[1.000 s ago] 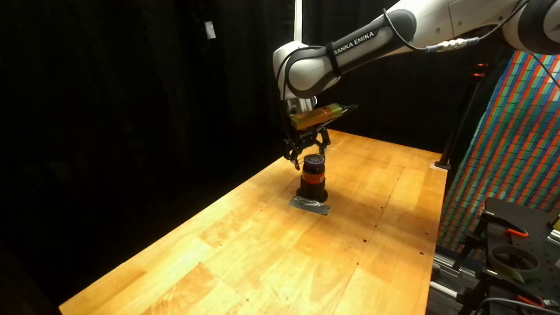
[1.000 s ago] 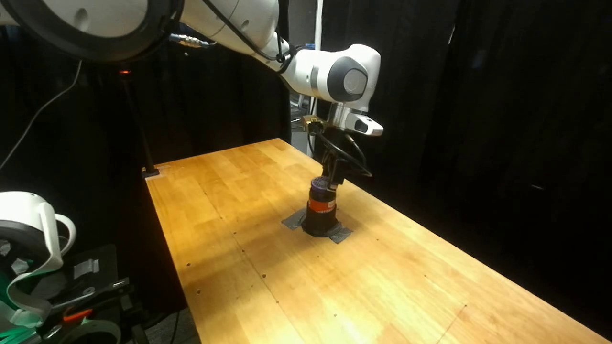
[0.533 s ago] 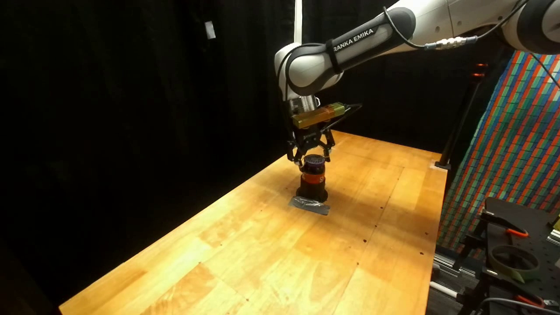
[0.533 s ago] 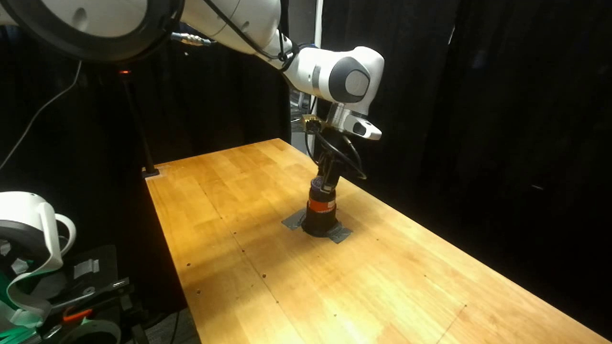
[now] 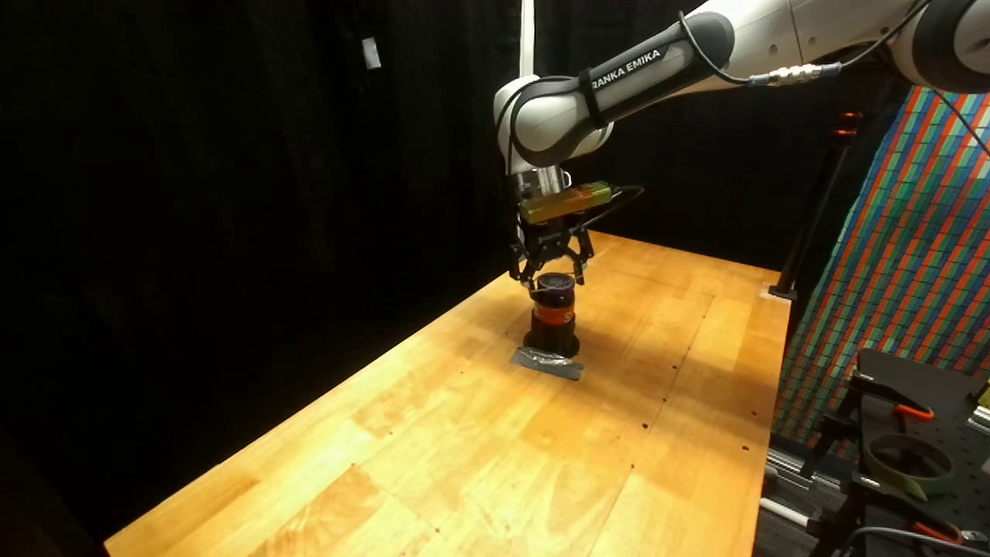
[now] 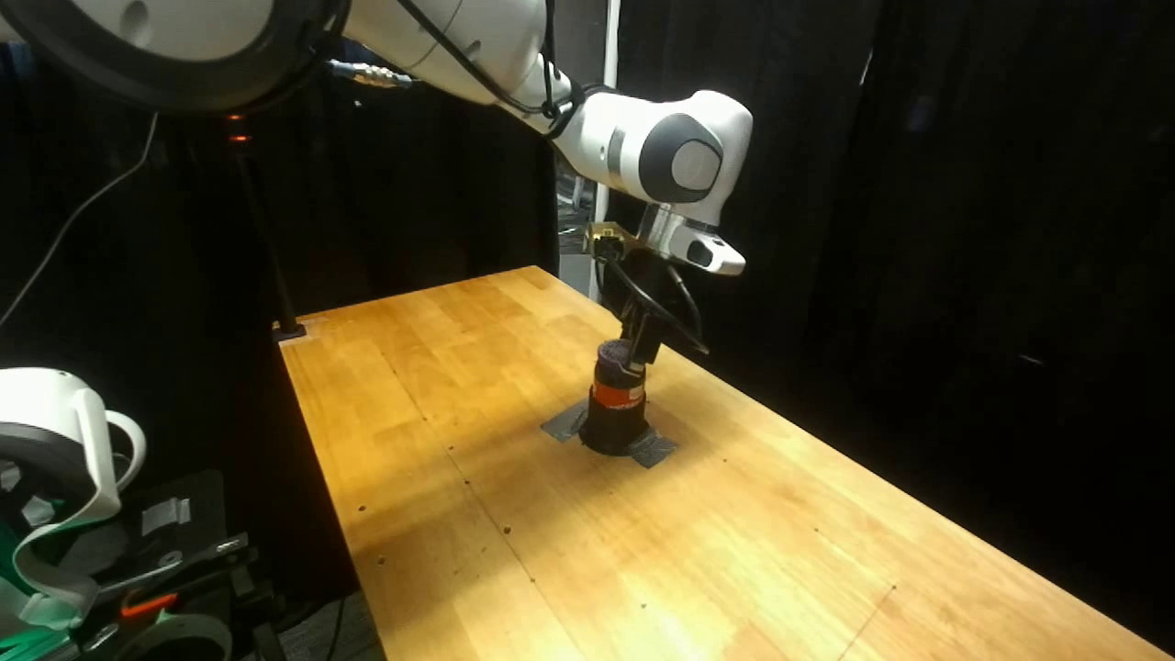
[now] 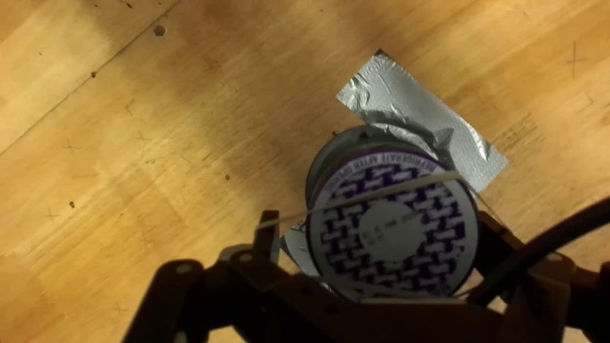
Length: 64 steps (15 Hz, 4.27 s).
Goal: Put the rubber band on the cup
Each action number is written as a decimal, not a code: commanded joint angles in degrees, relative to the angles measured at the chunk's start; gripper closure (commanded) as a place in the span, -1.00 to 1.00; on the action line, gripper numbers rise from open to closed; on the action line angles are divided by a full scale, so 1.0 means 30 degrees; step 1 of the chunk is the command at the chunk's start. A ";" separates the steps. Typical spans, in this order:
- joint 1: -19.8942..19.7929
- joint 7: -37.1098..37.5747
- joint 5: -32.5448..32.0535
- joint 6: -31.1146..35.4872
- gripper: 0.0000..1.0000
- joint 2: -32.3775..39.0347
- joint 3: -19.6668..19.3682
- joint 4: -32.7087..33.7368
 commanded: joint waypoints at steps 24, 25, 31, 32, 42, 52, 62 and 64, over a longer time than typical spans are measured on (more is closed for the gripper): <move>-0.0462 -0.4022 0.2240 -0.1106 -1.00 -0.3218 0.0994 -0.5356; -0.0229 -0.3962 0.2025 -0.0595 -1.00 -0.3646 0.0955 -0.6019; 0.1787 -0.0853 -0.0802 0.6806 0.03 -0.6128 -0.0214 -1.0595; 0.2100 0.0058 -0.1324 0.8108 0.16 -0.6545 -0.0402 -1.1463; 0.3534 0.8913 -0.4905 1.6964 0.75 -0.9435 -0.1417 -1.7526; 1.1347 2.1397 -1.6660 2.4727 0.80 -0.9404 -1.0596 -1.9952; 1.9082 3.3601 -2.7954 2.5384 0.80 -0.8516 -1.8405 -1.9442; 1.9067 3.3603 -2.8304 2.5222 0.30 -0.9313 -1.8099 -2.0232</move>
